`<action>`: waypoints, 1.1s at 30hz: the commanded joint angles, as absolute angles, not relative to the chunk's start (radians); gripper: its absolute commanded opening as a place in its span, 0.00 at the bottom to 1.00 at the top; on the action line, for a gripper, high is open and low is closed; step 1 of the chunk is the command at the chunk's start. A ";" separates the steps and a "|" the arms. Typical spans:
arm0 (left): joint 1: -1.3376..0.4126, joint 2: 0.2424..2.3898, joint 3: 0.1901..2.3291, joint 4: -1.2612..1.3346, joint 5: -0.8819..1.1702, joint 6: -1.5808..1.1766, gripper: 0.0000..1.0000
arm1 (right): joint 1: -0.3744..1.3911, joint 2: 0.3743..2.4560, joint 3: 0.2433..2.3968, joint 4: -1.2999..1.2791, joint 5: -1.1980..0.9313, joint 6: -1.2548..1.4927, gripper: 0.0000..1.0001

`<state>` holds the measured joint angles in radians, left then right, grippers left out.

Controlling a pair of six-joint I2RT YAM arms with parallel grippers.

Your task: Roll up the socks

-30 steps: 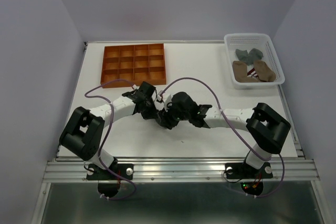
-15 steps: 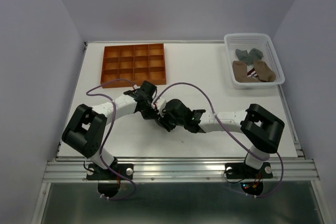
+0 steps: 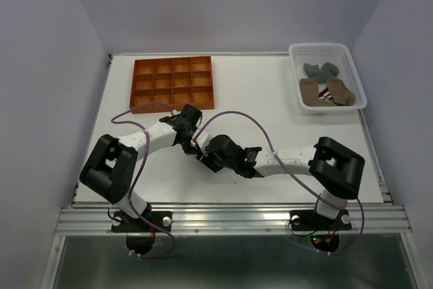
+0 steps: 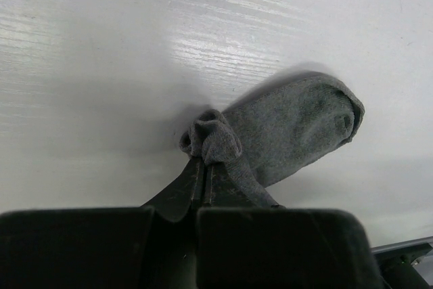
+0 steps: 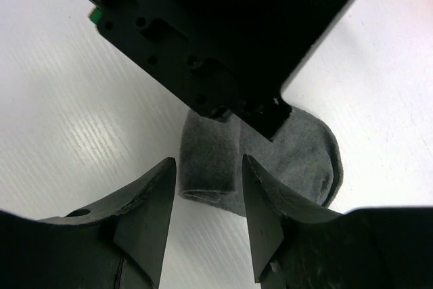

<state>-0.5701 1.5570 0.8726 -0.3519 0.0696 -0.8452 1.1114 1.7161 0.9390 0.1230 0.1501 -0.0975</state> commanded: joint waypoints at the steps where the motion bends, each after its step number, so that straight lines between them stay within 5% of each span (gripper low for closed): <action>1: -0.580 1.539 0.899 -0.354 0.075 -0.831 0.00 | 1.141 1.687 0.902 0.262 0.132 -0.141 0.50; 25: -0.580 1.531 0.902 -0.354 0.081 -0.831 0.00 | 1.141 1.776 0.902 0.272 0.250 -0.153 0.49; 30: -0.580 1.523 0.908 -0.360 0.080 -0.831 0.00 | 1.141 1.786 0.905 0.261 0.268 -0.152 0.35; 33: -0.580 1.511 0.911 -0.364 0.077 -0.831 0.15 | 1.141 1.801 0.911 0.255 0.293 -0.149 0.26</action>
<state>-0.5751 1.5562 0.8730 -0.3454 0.0792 -0.8436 1.1339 1.7790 0.8883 0.2256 0.2405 -0.1432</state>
